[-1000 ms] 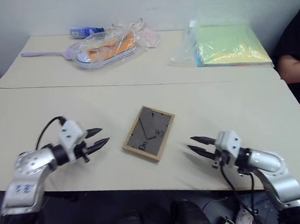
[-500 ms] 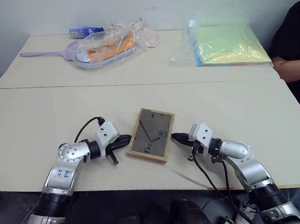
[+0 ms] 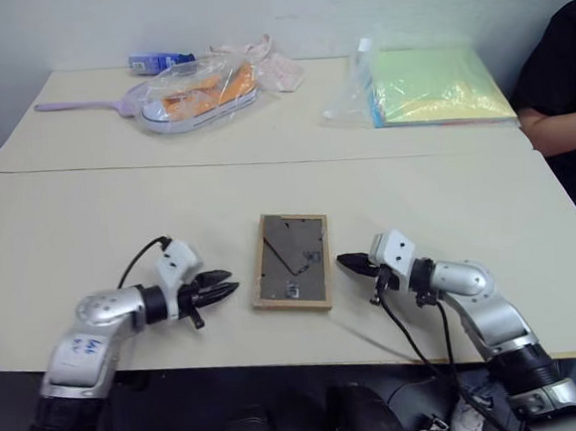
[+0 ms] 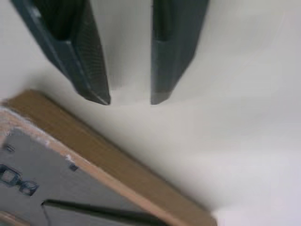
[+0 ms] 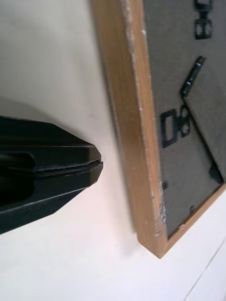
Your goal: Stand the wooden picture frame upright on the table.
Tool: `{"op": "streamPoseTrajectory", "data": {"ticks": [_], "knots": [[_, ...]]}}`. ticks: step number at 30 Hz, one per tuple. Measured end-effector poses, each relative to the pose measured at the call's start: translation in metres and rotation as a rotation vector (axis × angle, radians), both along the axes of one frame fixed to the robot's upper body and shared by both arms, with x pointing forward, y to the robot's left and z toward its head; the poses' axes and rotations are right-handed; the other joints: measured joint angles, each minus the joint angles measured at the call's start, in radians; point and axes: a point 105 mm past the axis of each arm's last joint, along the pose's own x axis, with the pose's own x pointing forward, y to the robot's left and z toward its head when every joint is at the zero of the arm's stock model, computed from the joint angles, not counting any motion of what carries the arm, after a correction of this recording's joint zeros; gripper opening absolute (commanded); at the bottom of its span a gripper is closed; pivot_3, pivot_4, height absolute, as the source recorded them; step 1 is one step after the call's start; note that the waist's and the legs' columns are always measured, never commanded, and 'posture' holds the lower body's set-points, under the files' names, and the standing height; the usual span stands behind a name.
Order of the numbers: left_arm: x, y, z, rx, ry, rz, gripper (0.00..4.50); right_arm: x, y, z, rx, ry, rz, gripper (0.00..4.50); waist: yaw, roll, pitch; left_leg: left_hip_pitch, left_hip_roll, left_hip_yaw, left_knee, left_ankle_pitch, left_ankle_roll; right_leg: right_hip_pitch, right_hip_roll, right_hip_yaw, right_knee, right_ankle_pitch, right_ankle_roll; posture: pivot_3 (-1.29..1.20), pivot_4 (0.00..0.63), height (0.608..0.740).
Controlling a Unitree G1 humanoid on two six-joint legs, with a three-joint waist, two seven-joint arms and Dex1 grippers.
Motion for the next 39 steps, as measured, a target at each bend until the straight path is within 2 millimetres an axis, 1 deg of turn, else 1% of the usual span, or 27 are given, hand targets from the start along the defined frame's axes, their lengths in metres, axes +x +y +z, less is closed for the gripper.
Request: {"op": "streamPoseTrajectory", "data": {"ticks": [1, 2, 5, 7, 8, 10, 18, 24, 27, 30, 35, 37, 38, 39], "knots": [[-0.003, 0.001, 0.006, -0.06, 0.102, 0.007, 2.49, -0.003, 0.001, 0.003, -0.005, 0.003, 0.011, 0.0, 0.0, 0.0, 0.0, 0.0, 0.0, 0.0, 0.0, 0.0, 0.0, 0.0, 0.0, 0.0, 0.0, 0.0, 0.0, 0.0, 0.15, 0.74], [-0.005, 0.0, 0.011, -0.098, 0.163, 0.01, 2.82, -0.004, 0.002, 0.004, -0.009, 0.005, 0.019, 0.0, 0.002, 0.0, 0.0, 0.0, 0.0, -0.001, 0.0, 0.0, 0.0, 0.001, 0.0, 0.0, 0.0, 0.0, 0.0, 0.0, 0.15, 0.74], [-0.004, -0.009, 0.029, -0.239, 0.397, 0.015, 3.71, -0.011, 0.006, 0.009, -0.018, 0.021, 0.047, 0.0, 0.009, 0.0, 0.0, -0.001, -0.002, -0.003, 0.001, 0.0, 0.0, 0.001, 0.0, -0.001, -0.001, 0.0, 0.0, 0.0, 0.15, 0.74], [-0.001, -0.012, 0.03, -0.242, 0.554, 0.038, 4.34, -0.015, 0.01, 0.009, -0.03, 0.038, 0.061, 0.0, 0.008, 0.0, 0.0, -0.001, -0.002, -0.003, 0.001, 0.0, 0.0, 0.001, 0.0, -0.001, 0.0, 0.0, 0.0, 0.0, 0.15, 0.74], [-0.001, -0.013, 0.028, -0.221, 0.601, 0.045, 4.49, -0.016, 0.011, 0.008, -0.038, 0.046, 0.068, 0.0, 0.008, 0.0, 0.0, -0.001, -0.002, -0.003, 0.001, 0.0, 0.0, 0.001, 0.001, -0.001, 0.0, 0.0, 0.0, 0.0, 0.15, 0.74], [0.001, -0.019, 0.019, -0.199, 0.693, 0.053, 4.49, -0.02, 0.014, 0.007, -0.048, 0.06, 0.08, 0.0, 0.003, 0.0, 0.0, -0.001, -0.002, -0.003, 0.0, 0.0, 0.0, 0.001, 0.001, 0.0, 0.0, 0.0, 0.0, 0.0, 0.15, 0.74], [0.007, -0.046, 0.019, -0.142, 0.766, -0.008, 4.49, -0.022, 0.016, 0.007, -0.06, 0.087, 0.066, 0.0, 0.003, -0.001, 0.0, 0.0, -0.002, -0.003, 0.001, 0.001, -0.001, 0.001, 0.0, 0.0, 0.0, 0.0, 0.0, 0.0, 0.15, 0.74], [0.012, -0.065, 0.016, -0.213, 0.833, -0.027, 4.49, -0.021, 0.017, 0.006, -0.06, 0.092, 0.046, 0.0, 0.017, -0.001, 0.0, 0.0, -0.002, -0.003, 0.002, 0.001, -0.001, 0.001, 0.0, 0.0, 0.0, 0.0, 0.0, 0.0, 0.15, 0.74], [0.014, -0.073, 0.014, -0.255, 0.861, -0.025, 4.49, -0.021, 0.021, 0.005, -0.061, 0.092, 0.056, 0.0, 0.026, -0.001, 0.0, 0.0, -0.002, -0.003, 0.002, 0.001, -0.001, 0.001, 0.0, 0.0, 0.0, 0.0, 0.0, 0.0, 0.15, 0.74], [0.016, -0.075, 0.014, -0.279, 0.873, -0.013, 3.93, -0.023, 0.027, 0.004, -0.058, 0.095, 0.076, 0.0, 0.028, -0.001, 0.0, 0.0, -0.003, -0.003, 0.002, 0.001, -0.001, 0.001, 0.0, 0.0, 0.0, 0.0, 0.0, 0.0, 0.15, 0.74], [0.017, -0.072, 0.006, -0.268, 0.882, 0.035, 2.3, -0.023, 0.027, 0.004, -0.059, 0.092, 0.08, 0.0, 0.025, -0.001, 0.0, -0.001, -0.003, -0.003, 0.002, 0.001, -0.002, 0.001, 0.001, -0.001, 0.0, 0.0, 0.0, 0.0, 0.15, 0.74], [0.017, -0.07, 0.009, -0.328, 0.877, 0.034, 1.68, -0.023, 0.025, 0.006, -0.048, 0.097, 0.085, 0.0, 0.024, -0.001, 0.0, -0.001, -0.002, -0.003, 0.002, 0.001, -0.002, 0.001, 0.001, -0.001, 0.0, 0.0, 0.0, 0.0, 0.15, 0.74], [0.016, -0.07, 0.012, -0.349, 0.865, 0.025, 1.41, -0.023, 0.024, 0.008, -0.032, 0.102, 0.088, 0.0, 0.024, -0.001, 0.0, 0.0, -0.002, -0.003, 0.002, 0.002, -0.002, 0.001, 0.002, -0.001, 0.0, 0.0, 0.0, 0.0, 0.15, 0.74], [0.015, -0.069, 0.014, -0.353, 0.837, 0.023, 1.27, -0.023, 0.021, 0.013, 0.004, 0.104, 0.092, 0.17, 0.022, -0.001, 0.0, 0.0, -0.002, -0.003, 0.002, 0.002, -0.003, 0.001, 0.002, -0.001, 0.0, 0.0, 0.0, 0.0, 0.15, 0.74]]}}
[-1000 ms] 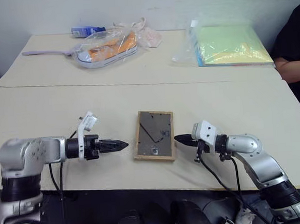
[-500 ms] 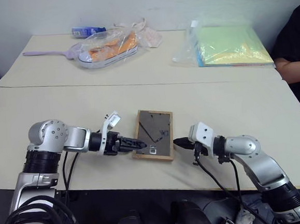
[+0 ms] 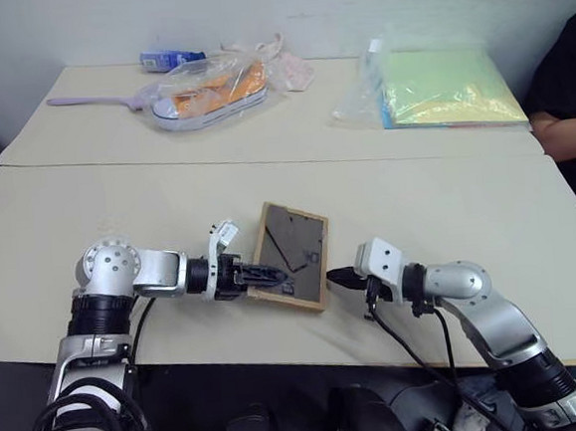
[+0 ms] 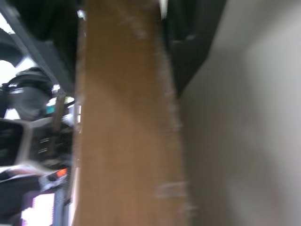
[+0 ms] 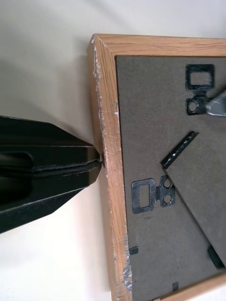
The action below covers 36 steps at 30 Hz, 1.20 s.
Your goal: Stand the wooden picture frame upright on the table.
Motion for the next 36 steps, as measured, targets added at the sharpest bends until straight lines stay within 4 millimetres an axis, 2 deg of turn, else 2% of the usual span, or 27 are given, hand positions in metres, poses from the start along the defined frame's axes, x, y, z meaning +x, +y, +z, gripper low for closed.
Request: {"op": "streamPoseTrajectory", "data": {"ticks": [2, 5, 8, 10, 13, 17, 22, 25, 31, 33, 36], "knots": [[-0.001, 0.001, 0.001, -0.009, -0.046, 0.016, 1.27, 0.001, -0.001, 0.012, 0.084, 0.015, 0.0, 0.59, -0.003, 0.0, 0.0, 0.0, 0.001, 0.0, 0.0, 0.0, -0.001, 0.0, 0.0, 0.0, 0.0, 0.0, 0.0, 0.0, 0.15, 0.74], [0.0, 0.002, 0.004, -0.024, -0.199, 0.038, 1.27, 0.008, 0.006, 0.04, 0.236, 0.052, 0.02, 1.6, -0.011, 0.0, 0.0, 0.0, 0.0, 0.0, 0.0, 0.001, -0.001, 0.0, 0.0, 0.0, -0.001, 0.0, 0.0, 0.0, 0.15, 0.74], [0.0, 0.0, 0.01, -0.026, -0.371, 0.02, 1.27, 0.017, 0.017, 0.065, 0.305, 0.089, 0.038, 2.68, -0.017, 0.0, 0.0, 0.001, 0.001, 0.0, 0.0, 0.001, -0.002, 0.0, 0.0, 0.0, -0.002, 0.0, -0.001, 0.0, 0.15, 0.74], [0.001, -0.002, 0.011, -0.033, -0.417, 0.008, 1.27, 0.022, 0.022, 0.072, 0.317, 0.096, 0.042, 3.36, -0.017, 0.0, 0.0, 0.0, 0.0, 0.0, -0.001, 0.001, -0.002, 0.0, 0.0, 0.0, -0.002, 0.0, -0.001, 0.0, 0.15, 0.74], [0.001, -0.003, 0.012, -0.035, -0.451, -0.006, 1.27, 0.029, 0.025, 0.064, 0.295, 0.124, 0.038, 4.47, -0.014, 0.0, 0.0, -0.001, 0.0, 0.0, -0.001, 0.0, -0.001, 0.0, 0.0, 0.0, -0.001, 0.0, 0.0, 0.0, 0.15, 0.74], [0.002, -0.001, 0.013, -0.027, -0.467, 0.0, 1.27, 0.029, 0.036, 0.068, 0.309, 0.115, 0.08, 4.47, -0.019, 0.0, 0.0, -0.001, 0.0, 0.0, -0.001, 0.0, 0.0, -0.001, -0.001, 0.0, 0.0, 0.0, 0.0, 0.0, 0.15, 0.74], [0.001, -0.005, 0.014, -0.031, -0.472, -0.002, 1.27, 0.009, 0.051, 0.069, 0.334, 0.149, 0.216, 4.47, -0.016, 0.0, 0.0, -0.002, 0.0, -0.001, -0.001, 0.0, 0.001, -0.001, -0.001, 0.0, -0.001, 0.0, 0.0, 0.0, 0.15, 0.74], [0.002, -0.003, 0.014, -0.033, -0.455, 0.021, 1.27, -0.003, 0.045, 0.069, 0.317, 0.143, 0.267, 4.47, -0.017, 0.0, 0.0, -0.002, 0.0, -0.001, -0.001, 0.0, 0.002, -0.001, -0.001, 0.0, -0.001, 0.0, 0.0, 0.0, 0.15, 0.74], [0.0, -0.003, 0.018, -0.087, -0.405, 0.042, 1.27, -0.006, 0.028, 0.071, 0.286, 0.05, 0.277, 4.47, -0.02, 0.0, 0.0, -0.002, 0.001, -0.001, -0.001, 0.0, 0.001, -0.001, -0.001, 0.0, -0.001, 0.0, 0.0, 0.0, 0.15, 0.74], [0.001, -0.005, 0.026, -0.173, -0.346, 0.065, 1.27, -0.003, 0.019, 0.073, 0.271, -0.055, 0.264, 4.47, -0.019, -0.001, 0.0, -0.002, 0.0, -0.001, -0.001, 0.0, 0.001, -0.001, -0.001, 0.0, -0.001, 0.0, 0.0, 0.0, 0.15, 0.74], [-0.001, -0.004, 0.049, -0.254, -0.292, 0.033, 1.27, -0.001, 0.0, 0.077, 0.252, -0.208, 0.255, 4.47, -0.019, -0.002, 0.001, -0.002, 0.0, -0.001, -0.001, 0.0, 0.001, -0.001, -0.001, 0.0, -0.001, 0.0, 0.001, 0.0, 0.15, 0.74]]}}
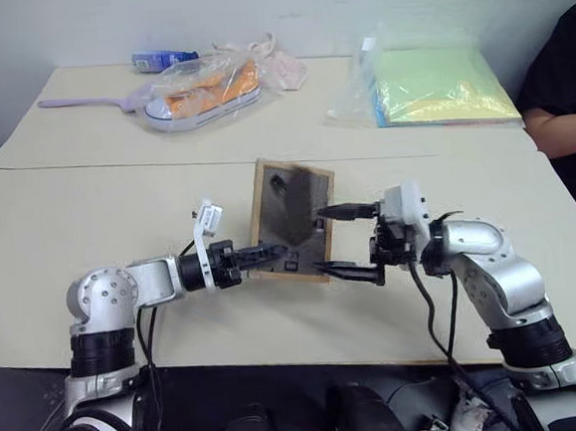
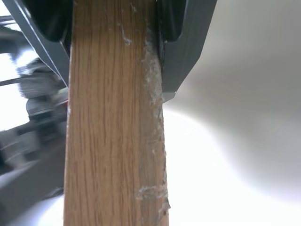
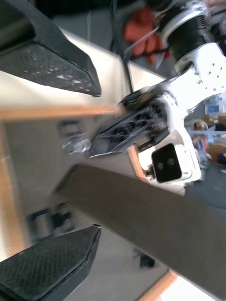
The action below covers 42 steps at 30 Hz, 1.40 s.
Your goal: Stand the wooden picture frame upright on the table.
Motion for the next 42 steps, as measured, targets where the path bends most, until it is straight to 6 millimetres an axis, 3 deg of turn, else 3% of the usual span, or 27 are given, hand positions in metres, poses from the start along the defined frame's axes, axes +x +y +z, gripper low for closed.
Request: {"op": "streamPoseTrajectory", "data": {"ticks": [2, 4, 8, 12, 18, 19, 21, 27, 30, 32, 34, 40, 42], "knots": [[-0.004, 0.006, 0.008, -0.026, 0.032, -0.026, 1.27, 0.001, -0.013, 0.008, 0.005, -0.094, -0.025, 4.47, 0.0, 0.0, 0.0, 0.0, 0.0, 0.0, 0.0, 0.0, 0.0, 0.0, 0.0, 0.0, 0.0, 0.0, 0.0, 0.0, 0.15, 0.74], [-0.007, 0.014, 0.002, -0.034, 0.126, -0.059, 1.27, 0.0, -0.026, 0.015, -0.038, -0.246, -0.045, 4.47, -0.005, 0.0, 0.0, 0.001, 0.001, 0.0, 0.0, 0.0, -0.001, 0.0, 0.0, 0.0, 0.0, 0.0, 0.0, 0.0, 0.15, 0.74], [-0.013, 0.023, -0.009, -0.001, 0.272, -0.101, 1.27, 0.006, -0.034, 0.006, -0.189, -0.457, -0.063, 4.47, -0.006, -0.001, 0.001, 0.003, 0.001, 0.0, 0.0, 0.001, -0.002, 0.0, 0.0, 0.001, 0.0, 0.0, 0.0, 0.0, 0.15, 0.74], [-0.016, 0.011, -0.002, -0.051, 0.332, -0.183, 1.27, 0.011, -0.013, -0.012, -0.319, -0.719, -0.006, 4.47, -0.004, -0.001, 0.001, 0.003, 0.001, 0.0, 0.0, 0.001, -0.002, 0.0, 0.0, 0.001, 0.001, 0.0, 0.0, 0.0, 0.15, 0.74], [-0.019, 0.005, 0.002, -0.079, 0.35, -0.2, 1.27, 0.019, 0.006, -0.018, -0.295, -0.832, -0.031, 4.47, -0.005, -0.001, 0.001, 0.002, 0.001, 0.0, 0.001, 0.001, -0.002, 0.0, 0.0, 0.001, 0.001, 0.0, 0.0, 0.0, 0.15, 0.74], [-0.02, 0.005, 0.002, -0.076, 0.348, -0.205, 1.27, 0.019, 0.009, -0.018, -0.293, -0.849, -0.034, 4.3, -0.006, -0.001, 0.001, 0.002, 0.001, 0.0, 0.001, 0.001, -0.003, 0.0, 0.0, 0.001, 0.001, 0.0, 0.0, 0.0, 0.15, 0.74], [-0.023, 0.005, 0.001, -0.06, 0.349, -0.213, 1.27, 0.021, 0.014, -0.018, -0.281, -0.867, -0.042, 3.88, -0.007, -0.001, 0.001, 0.002, 0.001, 0.0, 0.001, 0.001, -0.003, 0.0, 0.0, 0.001, 0.001, 0.0, 0.0, 0.0, 0.15, 0.74], [-0.027, 0.008, -0.005, -0.059, 0.367, -0.206, 1.27, 0.021, 0.016, -0.019, -0.267, -0.924, -0.07, 1.96, -0.006, -0.001, 0.001, 0.002, 0.001, 0.0, 0.0, 0.002, -0.002, 0.0, 0.0, 0.001, 0.001, 0.0, -0.001, 0.0, 0.15, 0.74], [-0.03, 0.007, -0.003, -0.079, 0.325, -0.195, 2.21, 0.021, 0.016, -0.02, -0.267, -0.939, -0.071, 1.84, -0.006, -0.001, 0.001, 0.002, 0.001, 0.0, 0.0, 0.002, -0.002, 0.001, 0.0, 0.001, 0.0, 0.0, -0.001, 0.0, 0.15, 0.74], [-0.032, 0.007, 0.006, -0.086, 0.257, -0.188, 2.84, 0.021, 0.018, -0.022, -0.254, -0.931, -0.069, 1.41, -0.006, 0.0, 0.001, 0.002, 0.001, 0.0, 0.0, 0.002, -0.002, 0.0, 0.0, 0.001, 0.0, 0.0, -0.001, 0.0, 0.15, 0.74], [-0.033, 0.012, 0.012, -0.079, 0.195, -0.144, 3.46, 0.018, 0.022, -0.022, -0.231, -0.929, -0.055, 1.28, -0.012, 0.0, 0.001, 0.002, 0.002, 0.0, 0.0, 0.002, -0.002, 0.0, 0.0, 0.001, 0.0, 0.0, -0.001, 0.0, 0.15, 0.74], [-0.03, 0.069, 0.043, -0.002, -0.037, 0.149, 3.47, 0.026, 0.012, -0.015, -0.158, -0.809, -0.128, 1.27, -0.017, 0.001, 0.002, 0.002, 0.002, -0.002, 0.0, 0.002, -0.003, 0.0, 0.0, 0.001, -0.002, -0.001, -0.002, 0.0, 0.15, 0.74], [-0.033, 0.087, 0.05, 0.064, -0.197, 0.223, 3.47, 0.024, 0.01, -0.015, -0.072, -0.631, -0.136, 1.27, -0.013, 0.001, 0.002, 0.002, 0.002, -0.002, -0.001, 0.002, -0.003, 0.001, 0.0, 0.0, -0.002, -0.001, -0.002, 0.0, 0.15, 0.74]]}}
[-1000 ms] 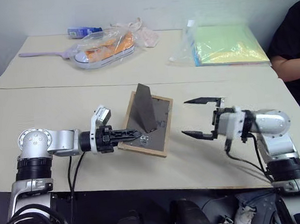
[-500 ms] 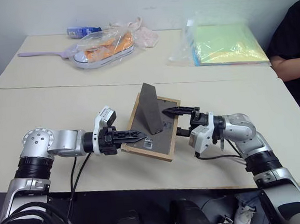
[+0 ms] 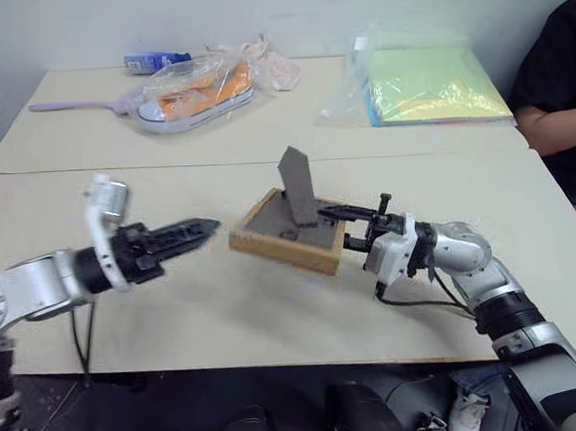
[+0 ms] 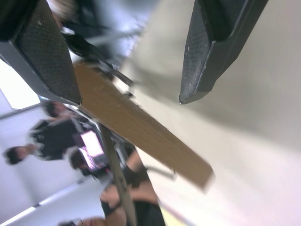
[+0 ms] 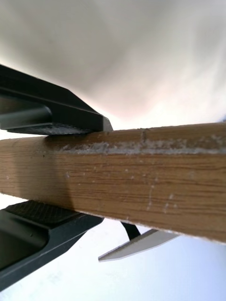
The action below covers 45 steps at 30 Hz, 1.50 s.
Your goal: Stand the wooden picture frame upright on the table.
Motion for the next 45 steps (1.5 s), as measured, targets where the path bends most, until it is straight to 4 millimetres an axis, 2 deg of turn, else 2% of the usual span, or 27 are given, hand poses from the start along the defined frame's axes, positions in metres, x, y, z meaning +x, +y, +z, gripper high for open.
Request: {"op": "streamPoseTrajectory", "data": {"ticks": [1, 3, 5, 7, 10, 14, 24, 29, 33, 35, 38, 40, 42, 45], "knots": [[0.0, 0.006, 0.0, 0.038, -0.043, 0.02, 3.64, -0.001, -0.002, -0.001, 0.048, 0.082, 0.007, 1.27, 0.003, 0.0, 0.0, 0.0, 0.0, 0.0, 0.0, 0.0, 0.0, 0.0, 0.0, 0.0, 0.0, 0.0, 0.0, 0.0, 0.15, 0.74], [0.0, 0.019, -0.005, 0.195, -0.235, 0.065, 4.01, -0.004, -0.005, -0.004, 0.237, 0.44, 0.056, 1.27, 0.01, 0.002, 0.001, 0.0, 0.0, 0.0, -0.001, 0.0, 0.0, 0.0, 0.0, 0.0, 0.0, 0.0, 0.0, 0.0, 0.15, 0.74], [0.0, 0.024, -0.017, 0.325, -0.366, 0.051, 4.5, -0.005, -0.003, -0.004, 0.329, 0.688, 0.111, 1.27, 0.012, 0.002, 0.001, 0.0, -0.001, 0.0, 0.0, 0.0, 0.001, 0.0, -0.001, 0.0, -0.003, 0.0, -0.001, 0.0, 0.15, 0.74], [-0.004, 0.02, -0.036, 0.422, -0.455, -0.018, 4.5, -0.006, -0.002, -0.006, 0.358, 0.898, 0.14, 1.27, 0.013, 0.002, 0.001, 0.0, -0.001, 0.0, 0.0, -0.001, 0.001, 0.0, -0.002, 0.0, -0.003, 0.0, -0.001, 0.0, 0.15, 0.74], [-0.008, 0.007, -0.052, 0.434, -0.529, -0.096, 4.5, -0.006, -0.001, -0.02, 0.347, 1.079, 0.115, 1.27, 0.012, 0.002, 0.001, -0.001, 0.0, 0.0, -0.002, -0.002, 0.002, -0.002, -0.003, 0.0, -0.004, -0.001, -0.001, 0.0, 0.15, 0.74], [-0.012, -0.004, -0.058, 0.453, -0.584, -0.15, 4.5, -0.002, -0.004, -0.038, 0.338, 1.19, 0.048, 1.27, 0.01, 0.002, 0.001, -0.004, 0.0, 0.001, -0.003, -0.002, 0.002, -0.004, -0.003, 0.0, -0.004, 0.0, -0.001, 0.0, 0.15, 0.74], [-0.006, -0.006, -0.054, 0.469, -0.625, -0.168, 4.5, -0.004, -0.006, -0.054, 0.325, 1.173, 0.049, 1.27, 0.008, 0.002, 0.001, 0.0, 0.0, 0.002, -0.002, -0.003, 0.003, -0.001, -0.002, 0.0, -0.002, 0.0, 0.0, 0.0, 0.15, 0.74], [-0.003, 0.001, -0.062, 0.497, -0.597, -0.166, 4.5, -0.006, -0.006, -0.064, 0.321, 1.179, 0.026, 2.85, 0.009, 0.002, 0.001, -0.001, 0.0, 0.001, -0.002, -0.003, 0.004, -0.002, -0.002, 0.0, 0.0, 0.0, 0.0, 0.0, 0.15, 0.74], [-0.002, 0.006, -0.066, 0.521, -0.591, -0.166, 4.5, -0.006, -0.008, -0.06, 0.3, 1.132, 0.026, 4.32, 0.009, 0.002, 0.001, -0.001, 0.0, 0.001, -0.002, -0.003, 0.004, -0.002, -0.002, 0.0, -0.001, 0.0, 0.0, 0.0, 0.15, 0.74], [-0.004, 0.007, -0.069, 0.534, -0.595, -0.177, 4.5, -0.01, -0.014, -0.055, 0.274, 1.087, 0.031, 4.45, 0.01, 0.002, 0.001, -0.001, 0.0, 0.001, -0.002, -0.003, 0.004, -0.002, -0.002, 0.0, -0.001, 0.0, 0.0, 0.0, 0.15, 0.74], [-0.007, 0.016, -0.08, 0.567, -0.571, -0.171, 4.5, -0.017, -0.025, -0.051, 0.222, 1.029, 0.021, 4.45, 0.01, 0.002, 0.001, -0.001, 0.0, 0.001, -0.002, -0.003, 0.004, -0.002, -0.002, 0.0, -0.001, 0.0, 0.0, 0.0, 0.15, 0.74], [-0.01, 0.029, -0.093, 0.627, -0.564, -0.153, 4.5, -0.024, -0.042, -0.05, 0.187, 0.971, -0.004, 4.45, 0.011, 0.002, 0.001, -0.001, 0.0, 0.002, -0.003, -0.003, 0.004, -0.002, -0.002, 0.0, -0.003, 0.0, 0.0, 0.0, 0.15, 0.74], [-0.015, 0.045, -0.107, 0.688, -0.536, -0.119, 4.5, -0.031, -0.071, -0.049, 0.116, 0.875, -0.071, 4.45, 0.011, 0.002, 0.001, -0.001, 0.0, 0.002, -0.003, -0.004, 0.005, -0.002, -0.002, 0.0, -0.006, 0.0, 0.0, 0.0, 0.15, 0.74], [-0.021, 0.059, -0.115, 0.737, -0.527, -0.089, 4.5, -0.045, -0.108, -0.053, -0.034, 0.743, -0.145, 4.45, 0.013, 0.002, 0.001, 0.0, 0.0, 0.002, -0.003, -0.004, 0.005, 0.0, -0.002, 0.0, -0.007, 0.0, 0.0, 0.0, 0.15, 0.74]]}}
